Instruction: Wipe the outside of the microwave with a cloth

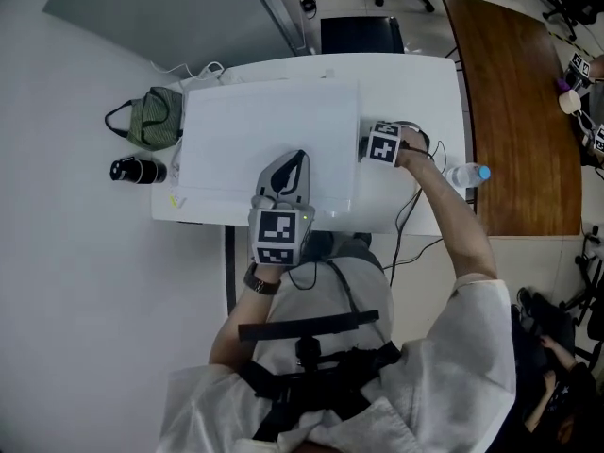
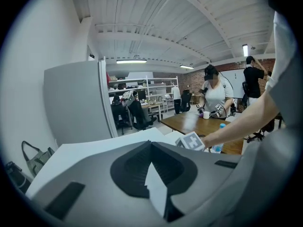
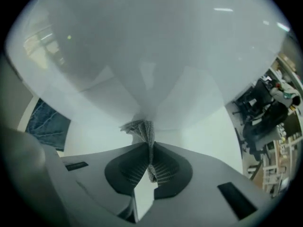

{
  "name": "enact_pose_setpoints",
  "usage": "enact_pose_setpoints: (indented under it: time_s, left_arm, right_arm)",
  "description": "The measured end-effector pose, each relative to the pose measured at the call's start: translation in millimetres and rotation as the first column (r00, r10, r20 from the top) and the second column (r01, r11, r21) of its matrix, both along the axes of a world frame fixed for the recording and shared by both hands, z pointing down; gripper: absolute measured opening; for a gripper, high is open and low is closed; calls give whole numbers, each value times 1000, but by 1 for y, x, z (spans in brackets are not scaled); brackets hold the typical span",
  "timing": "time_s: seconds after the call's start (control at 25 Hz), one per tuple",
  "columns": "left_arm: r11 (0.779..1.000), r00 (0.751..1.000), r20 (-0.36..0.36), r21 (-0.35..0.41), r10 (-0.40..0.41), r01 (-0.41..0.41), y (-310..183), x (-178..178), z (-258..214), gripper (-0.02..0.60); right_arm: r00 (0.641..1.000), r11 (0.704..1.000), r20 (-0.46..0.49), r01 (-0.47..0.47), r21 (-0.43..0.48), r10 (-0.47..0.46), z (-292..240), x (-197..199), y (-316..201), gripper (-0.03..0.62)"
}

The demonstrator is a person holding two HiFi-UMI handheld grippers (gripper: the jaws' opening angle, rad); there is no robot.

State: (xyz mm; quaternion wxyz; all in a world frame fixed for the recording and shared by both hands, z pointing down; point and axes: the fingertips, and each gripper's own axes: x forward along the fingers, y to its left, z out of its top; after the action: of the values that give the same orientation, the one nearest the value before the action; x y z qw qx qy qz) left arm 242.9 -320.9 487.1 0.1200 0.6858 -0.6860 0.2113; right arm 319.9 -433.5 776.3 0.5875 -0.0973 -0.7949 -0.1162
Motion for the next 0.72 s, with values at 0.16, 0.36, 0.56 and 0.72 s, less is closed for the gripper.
enact_pose_setpoints:
  time_s: [0.16,0.36,0.56,0.72]
  left_arm:
    - [998,998,7,-2,-55,55,7,-15,-7,23]
    - [996,996,4,3,-92,92,32,-41,-19,23]
    - [998,999,-26,53,-35,36,62,-62,-33,23]
    - [995,998,-62,96,32,-26,106,-98,-41,23]
  right_arm:
    - [945,953,150,-300,53,289,-21,-27,-87,17]
    - [788,832,385,-549,82,481,-79,-42,-120,17]
    - [662,747,552,-657,103,506,-163,-41,-75,17]
    - [488,632,693,-773,60,531,-241,-46,-4,17]
